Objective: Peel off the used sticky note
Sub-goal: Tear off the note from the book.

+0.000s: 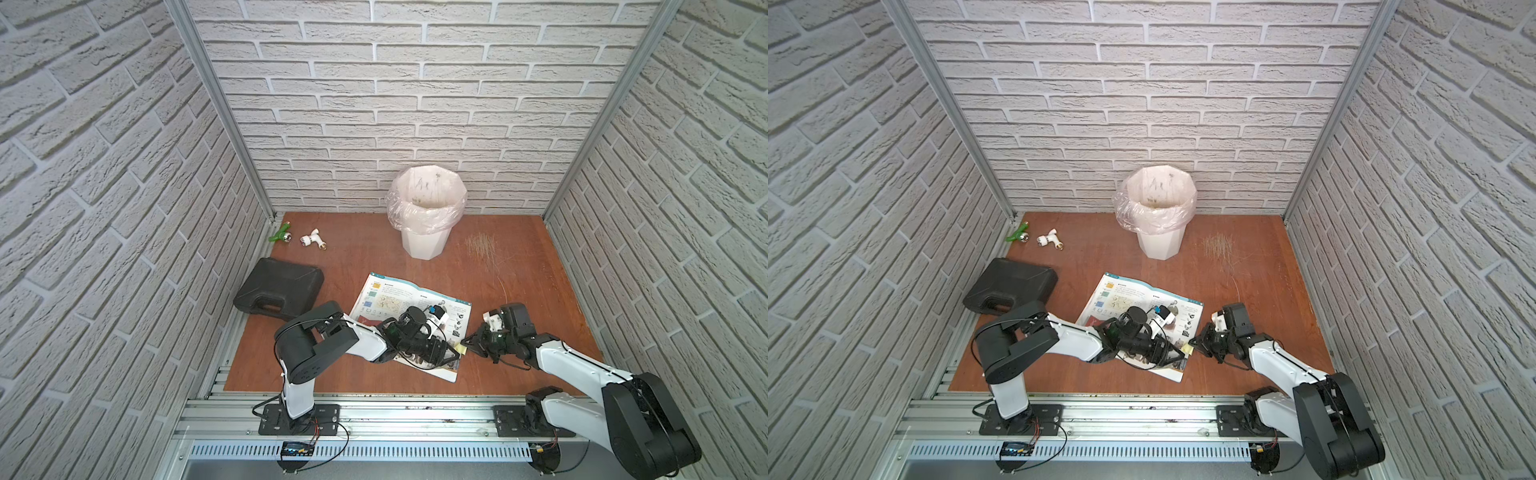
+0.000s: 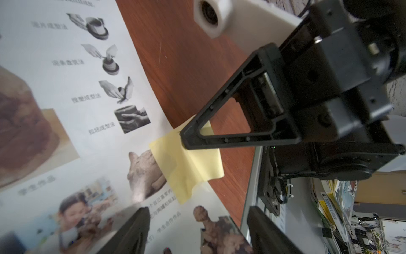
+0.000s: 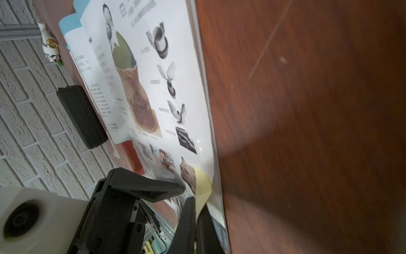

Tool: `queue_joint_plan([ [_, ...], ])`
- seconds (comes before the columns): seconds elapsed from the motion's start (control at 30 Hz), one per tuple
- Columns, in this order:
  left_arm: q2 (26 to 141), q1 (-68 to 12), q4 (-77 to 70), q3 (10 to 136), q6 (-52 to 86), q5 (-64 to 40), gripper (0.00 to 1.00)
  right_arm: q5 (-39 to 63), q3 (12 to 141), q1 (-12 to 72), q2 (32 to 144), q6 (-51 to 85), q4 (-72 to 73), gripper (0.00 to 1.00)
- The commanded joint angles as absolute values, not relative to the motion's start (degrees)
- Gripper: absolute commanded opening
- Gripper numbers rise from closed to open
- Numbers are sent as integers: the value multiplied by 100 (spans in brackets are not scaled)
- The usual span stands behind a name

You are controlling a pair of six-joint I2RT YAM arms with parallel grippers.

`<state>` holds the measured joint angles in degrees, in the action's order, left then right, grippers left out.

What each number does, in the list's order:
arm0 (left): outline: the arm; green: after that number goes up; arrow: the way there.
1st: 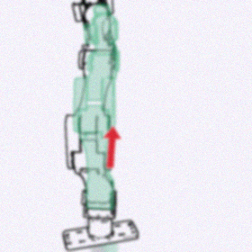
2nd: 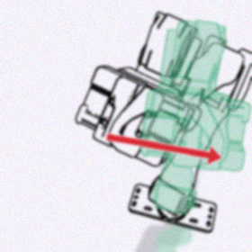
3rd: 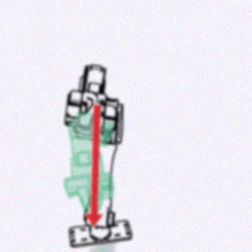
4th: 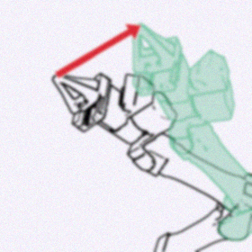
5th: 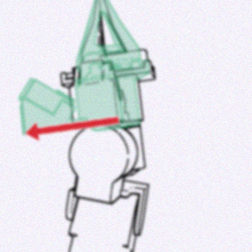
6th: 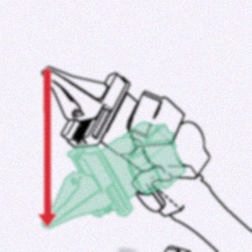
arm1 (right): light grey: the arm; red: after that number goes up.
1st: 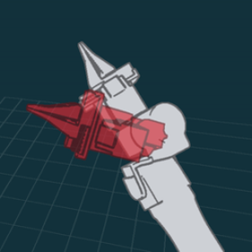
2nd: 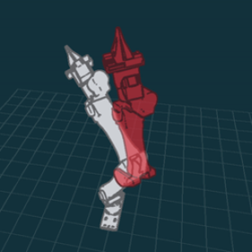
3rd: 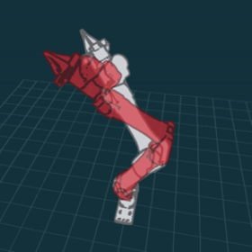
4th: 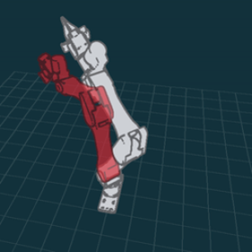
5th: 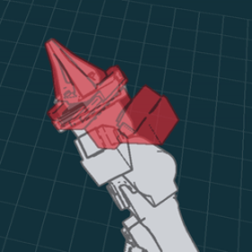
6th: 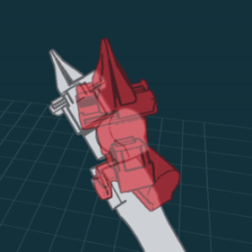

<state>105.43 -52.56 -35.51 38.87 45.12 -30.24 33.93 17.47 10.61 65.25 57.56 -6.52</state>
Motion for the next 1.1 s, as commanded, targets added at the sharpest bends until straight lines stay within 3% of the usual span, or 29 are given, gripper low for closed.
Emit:
queue_joint_plan([
  [0.0,10863,-5225,-2571,3627,4597,-2900,67,3173,1931,895,6350,5589,-620,3],
  [1.07,10912,-5261,-2422,3733,4540,-2883,66,3371,2310,429,6197,5342,-1110,3],
])
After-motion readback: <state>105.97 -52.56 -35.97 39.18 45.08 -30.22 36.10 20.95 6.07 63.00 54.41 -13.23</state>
